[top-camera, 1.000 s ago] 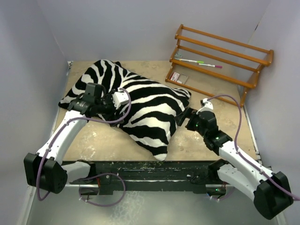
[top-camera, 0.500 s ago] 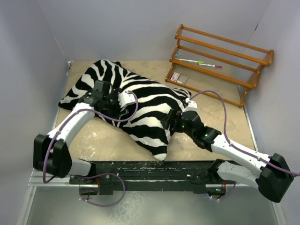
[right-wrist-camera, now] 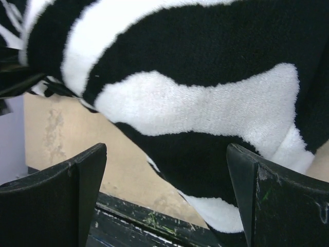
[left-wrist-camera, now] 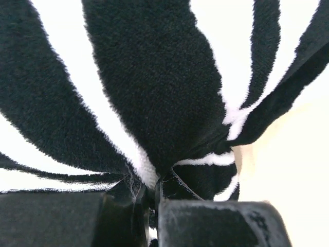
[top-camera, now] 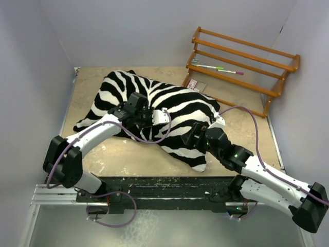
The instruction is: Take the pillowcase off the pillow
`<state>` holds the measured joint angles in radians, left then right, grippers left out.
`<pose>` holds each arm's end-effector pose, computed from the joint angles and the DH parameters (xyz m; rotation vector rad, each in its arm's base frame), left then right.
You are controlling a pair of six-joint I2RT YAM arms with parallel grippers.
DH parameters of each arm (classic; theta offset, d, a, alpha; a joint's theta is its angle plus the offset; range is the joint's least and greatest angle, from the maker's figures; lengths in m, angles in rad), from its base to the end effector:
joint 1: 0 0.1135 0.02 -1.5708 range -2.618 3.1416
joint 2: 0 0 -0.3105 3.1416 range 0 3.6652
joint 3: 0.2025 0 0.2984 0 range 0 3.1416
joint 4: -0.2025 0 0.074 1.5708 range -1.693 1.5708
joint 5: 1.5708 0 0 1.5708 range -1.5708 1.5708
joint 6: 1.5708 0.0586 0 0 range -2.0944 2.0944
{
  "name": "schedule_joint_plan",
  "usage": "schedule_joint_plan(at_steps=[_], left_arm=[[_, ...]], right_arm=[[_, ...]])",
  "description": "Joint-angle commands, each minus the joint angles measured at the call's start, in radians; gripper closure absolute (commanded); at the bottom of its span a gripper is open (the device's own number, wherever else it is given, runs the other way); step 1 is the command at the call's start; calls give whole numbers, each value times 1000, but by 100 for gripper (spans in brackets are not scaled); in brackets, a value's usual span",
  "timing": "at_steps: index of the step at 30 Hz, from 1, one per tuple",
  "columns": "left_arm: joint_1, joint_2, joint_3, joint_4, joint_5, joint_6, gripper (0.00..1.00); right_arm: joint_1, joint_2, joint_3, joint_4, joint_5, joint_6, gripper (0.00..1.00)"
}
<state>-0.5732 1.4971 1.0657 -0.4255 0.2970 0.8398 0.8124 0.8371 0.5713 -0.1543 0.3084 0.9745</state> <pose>0.3040 -0.2166 0.2572 1.6514 1.7297 -0.2357 0.1700 0.1536 0.2723 0.3741 2.0380 0.8410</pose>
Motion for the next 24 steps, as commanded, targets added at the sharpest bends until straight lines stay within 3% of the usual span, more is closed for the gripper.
schedule_joint_plan(at_steps=[1,7,14,18,21,24], left_arm=[[-9,-77,78,-69,116,-75,100],[55,-147,95,-134,65,-100,100],[180,-178,260,-202,89,-196,100],[180,-196,294,-274,153,-226,100],[179,-197,283,-301,155,-243,100],[180,-205,267,-322,143,-242,100]], right_arm=[[-2,11,-23,-67,22,55,0],[-8,-42,-54,-124,51,99,0],[-9,-163,-117,-192,56,155,0],[-9,-123,-158,102,-50,105,0],[-7,18,-115,342,-112,33,0],[-5,176,-41,460,-193,18,0]])
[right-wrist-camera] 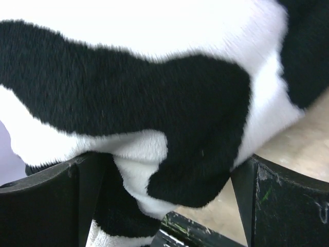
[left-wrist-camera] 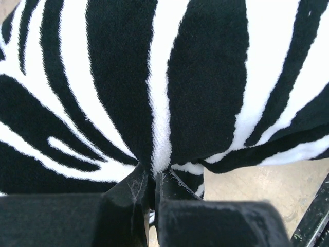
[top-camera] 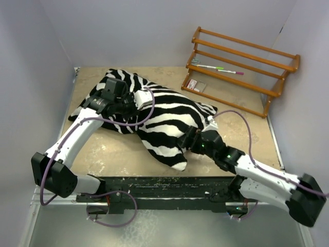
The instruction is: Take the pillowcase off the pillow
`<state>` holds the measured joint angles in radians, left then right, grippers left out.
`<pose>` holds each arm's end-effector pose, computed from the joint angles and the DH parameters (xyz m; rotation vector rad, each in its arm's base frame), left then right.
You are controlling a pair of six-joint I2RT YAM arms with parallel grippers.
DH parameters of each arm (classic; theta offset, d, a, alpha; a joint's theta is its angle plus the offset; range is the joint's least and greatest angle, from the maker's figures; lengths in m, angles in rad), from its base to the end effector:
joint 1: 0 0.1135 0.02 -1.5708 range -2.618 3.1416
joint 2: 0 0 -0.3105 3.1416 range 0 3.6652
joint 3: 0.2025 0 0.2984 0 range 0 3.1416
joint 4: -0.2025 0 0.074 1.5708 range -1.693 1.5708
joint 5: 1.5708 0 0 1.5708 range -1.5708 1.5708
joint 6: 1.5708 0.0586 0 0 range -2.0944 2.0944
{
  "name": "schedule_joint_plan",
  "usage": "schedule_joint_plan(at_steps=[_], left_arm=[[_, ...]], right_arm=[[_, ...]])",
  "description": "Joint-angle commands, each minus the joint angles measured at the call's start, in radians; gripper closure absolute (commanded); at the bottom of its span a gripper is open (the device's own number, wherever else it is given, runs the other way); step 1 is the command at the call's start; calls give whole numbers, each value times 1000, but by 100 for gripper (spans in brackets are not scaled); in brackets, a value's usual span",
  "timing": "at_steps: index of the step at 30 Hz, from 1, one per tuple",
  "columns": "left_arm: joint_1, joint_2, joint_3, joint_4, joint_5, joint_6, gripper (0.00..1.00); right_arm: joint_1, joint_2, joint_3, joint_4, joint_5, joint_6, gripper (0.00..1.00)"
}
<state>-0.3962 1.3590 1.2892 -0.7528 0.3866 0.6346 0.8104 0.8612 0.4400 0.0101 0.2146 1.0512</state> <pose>0.3031 -0.1507 0.3625 1.3074 1.9437 -0.3449 0.1671 0.1575 0.2319 0.4006 2.0737 0.9713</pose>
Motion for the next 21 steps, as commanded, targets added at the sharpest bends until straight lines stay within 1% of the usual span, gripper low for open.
schedule_joint_plan(at_steps=[1,3,4,5,6,7,8,9,12,13,14,15,18,19,20,21], left_arm=[[3,-71,41,-4,50,-36,100],[3,-81,42,-25,44,-37,100],[3,-86,47,-39,43,-39,100],[3,-92,54,-59,46,-35,99],[4,-96,65,-91,57,-29,87],[3,-103,80,-135,83,-15,71],[5,-113,92,-175,106,-1,60],[4,-130,98,-205,123,8,54],[4,-205,91,-247,159,44,44],[4,-233,85,-251,163,61,40],[3,-264,81,-252,169,81,38],[4,-292,80,-253,170,102,34],[4,-362,79,-247,173,127,32],[4,-387,74,-234,173,125,8],[5,-410,61,-217,175,122,2],[4,-439,43,-200,180,129,1]], right_arm=[[-3,186,99,344,-113,-55,2],[-2,235,96,448,-126,-34,8],[-2,263,101,489,-130,-28,14],[-3,286,110,526,-134,-24,23],[-3,308,129,547,-137,-21,40],[-2,326,162,547,-147,-27,58],[-2,343,210,525,-154,-47,83],[-2,355,269,486,-157,-65,99],[4,383,446,361,-152,-132,100],[9,387,503,333,-145,-152,100],[14,392,565,313,-138,-171,100],[20,397,622,289,-129,-187,100],[48,432,783,230,-110,-232,100],[61,448,834,211,-104,-247,100],[74,465,880,190,-98,-261,100],[87,484,932,166,-92,-276,100]])
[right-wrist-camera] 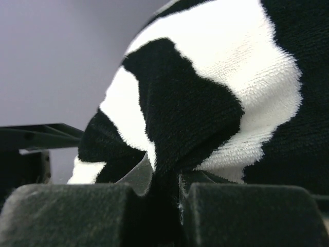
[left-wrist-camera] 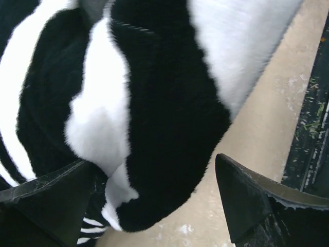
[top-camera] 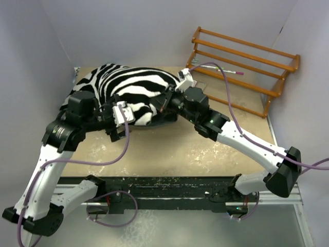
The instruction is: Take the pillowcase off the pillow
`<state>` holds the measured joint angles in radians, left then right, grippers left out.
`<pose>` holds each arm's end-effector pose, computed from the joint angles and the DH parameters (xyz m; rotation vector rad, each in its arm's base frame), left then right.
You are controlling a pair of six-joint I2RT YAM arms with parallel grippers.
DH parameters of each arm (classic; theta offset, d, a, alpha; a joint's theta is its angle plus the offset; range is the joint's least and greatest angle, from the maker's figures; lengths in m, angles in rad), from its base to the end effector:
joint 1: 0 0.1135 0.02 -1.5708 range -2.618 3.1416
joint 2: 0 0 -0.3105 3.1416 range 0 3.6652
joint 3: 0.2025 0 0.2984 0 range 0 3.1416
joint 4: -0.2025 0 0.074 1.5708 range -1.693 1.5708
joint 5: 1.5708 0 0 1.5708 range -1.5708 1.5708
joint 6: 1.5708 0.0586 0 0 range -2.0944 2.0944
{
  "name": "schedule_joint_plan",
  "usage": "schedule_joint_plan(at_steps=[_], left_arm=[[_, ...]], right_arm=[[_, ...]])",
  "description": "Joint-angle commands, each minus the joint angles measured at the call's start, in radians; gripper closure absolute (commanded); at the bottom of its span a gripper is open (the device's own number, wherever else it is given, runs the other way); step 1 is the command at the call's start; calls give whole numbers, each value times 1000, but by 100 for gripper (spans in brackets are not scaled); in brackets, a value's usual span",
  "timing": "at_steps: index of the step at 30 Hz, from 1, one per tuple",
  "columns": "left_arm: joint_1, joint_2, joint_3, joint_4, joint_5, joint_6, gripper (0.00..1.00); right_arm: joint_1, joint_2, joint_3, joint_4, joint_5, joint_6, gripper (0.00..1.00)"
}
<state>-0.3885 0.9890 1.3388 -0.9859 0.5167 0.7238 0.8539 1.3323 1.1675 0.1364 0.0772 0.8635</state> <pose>0.1778 -0.1040 0.4552 1.3577 1.6493 -0.3734 0.2513 0.2814 0.4227 0.0742 1.7509 1.2443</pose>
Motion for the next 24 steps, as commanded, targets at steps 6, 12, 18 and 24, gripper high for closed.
schedule_joint_plan(at_steps=[6,12,18,24], left_arm=[[-4,-184,-101,94,91,69,1],[-4,-250,-162,307,17,-14,1],[-4,-309,-187,409,31,-52,1],[-4,-315,-207,512,8,-87,7]], right_arm=[[106,109,425,-62,94,-177,100],[187,160,548,-105,147,-245,100],[249,167,610,-123,201,-279,100],[307,179,681,-151,199,-325,100]])
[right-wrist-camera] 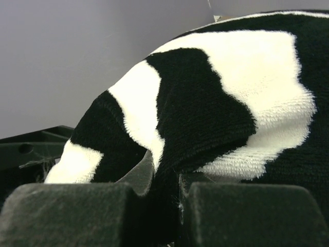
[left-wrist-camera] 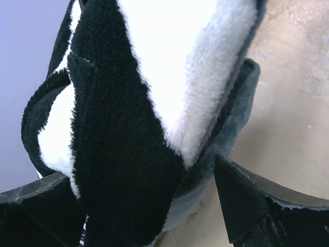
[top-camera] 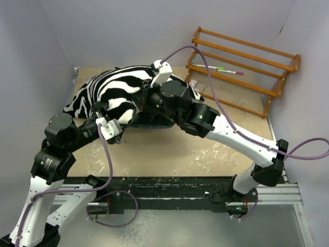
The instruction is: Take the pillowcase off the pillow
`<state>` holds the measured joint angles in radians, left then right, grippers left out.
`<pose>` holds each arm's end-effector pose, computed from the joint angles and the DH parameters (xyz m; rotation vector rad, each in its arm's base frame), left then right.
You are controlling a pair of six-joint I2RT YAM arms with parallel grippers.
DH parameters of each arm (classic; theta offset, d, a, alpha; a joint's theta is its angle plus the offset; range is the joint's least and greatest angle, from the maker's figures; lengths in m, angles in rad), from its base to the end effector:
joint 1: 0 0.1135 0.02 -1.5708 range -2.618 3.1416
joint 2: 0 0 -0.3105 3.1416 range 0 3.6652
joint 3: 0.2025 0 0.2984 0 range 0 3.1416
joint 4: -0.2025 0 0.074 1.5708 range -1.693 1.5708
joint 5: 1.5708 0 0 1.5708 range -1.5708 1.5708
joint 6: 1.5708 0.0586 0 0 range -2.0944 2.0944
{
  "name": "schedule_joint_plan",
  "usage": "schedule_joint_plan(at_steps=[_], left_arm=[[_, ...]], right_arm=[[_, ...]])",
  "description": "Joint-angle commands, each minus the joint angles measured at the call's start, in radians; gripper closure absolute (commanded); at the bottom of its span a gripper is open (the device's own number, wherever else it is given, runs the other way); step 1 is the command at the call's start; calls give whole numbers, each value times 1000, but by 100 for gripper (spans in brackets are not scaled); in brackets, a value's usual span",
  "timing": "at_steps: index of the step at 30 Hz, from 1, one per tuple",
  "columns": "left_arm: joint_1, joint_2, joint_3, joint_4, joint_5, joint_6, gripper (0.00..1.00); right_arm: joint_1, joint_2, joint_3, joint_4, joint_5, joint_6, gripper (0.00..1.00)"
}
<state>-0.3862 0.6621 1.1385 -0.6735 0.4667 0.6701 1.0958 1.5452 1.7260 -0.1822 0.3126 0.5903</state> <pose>0.1116 -0.0739 0.4670 1.1554 1.3157 -0.2050 0.2074 0.3640 0.5353 -0.1619 1.6695 1.0618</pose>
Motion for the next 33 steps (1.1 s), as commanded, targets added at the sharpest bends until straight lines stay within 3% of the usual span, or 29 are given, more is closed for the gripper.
schedule_joint_plan(at_steps=[1,3,6,10,12,16,18,23,27,33], left_arm=[[-6,27,3,220,50,-46,13],[-6,63,39,254,35,-73,32],[-7,125,114,321,-16,-142,73],[-6,227,254,302,-26,-242,100],[-6,278,332,257,7,-292,100],[-7,353,485,236,-8,-426,100],[-6,396,563,232,-33,-473,100],[-5,491,729,196,-103,-560,100],[-5,511,770,204,-156,-559,100],[-5,492,811,170,-173,-528,100]], right_arm=[[76,-32,136,152,-32,-76,100],[91,-44,142,122,-18,-105,100],[92,-111,78,109,21,-150,100],[90,-207,-3,72,6,-191,100],[90,-238,-10,44,18,-226,89],[53,-328,-28,-23,-4,-264,26],[15,-384,-51,-74,-29,-263,12],[-46,-603,-275,-79,8,-237,1],[-46,-773,-481,-53,48,-239,0],[-48,-877,-630,-56,297,-253,0]])
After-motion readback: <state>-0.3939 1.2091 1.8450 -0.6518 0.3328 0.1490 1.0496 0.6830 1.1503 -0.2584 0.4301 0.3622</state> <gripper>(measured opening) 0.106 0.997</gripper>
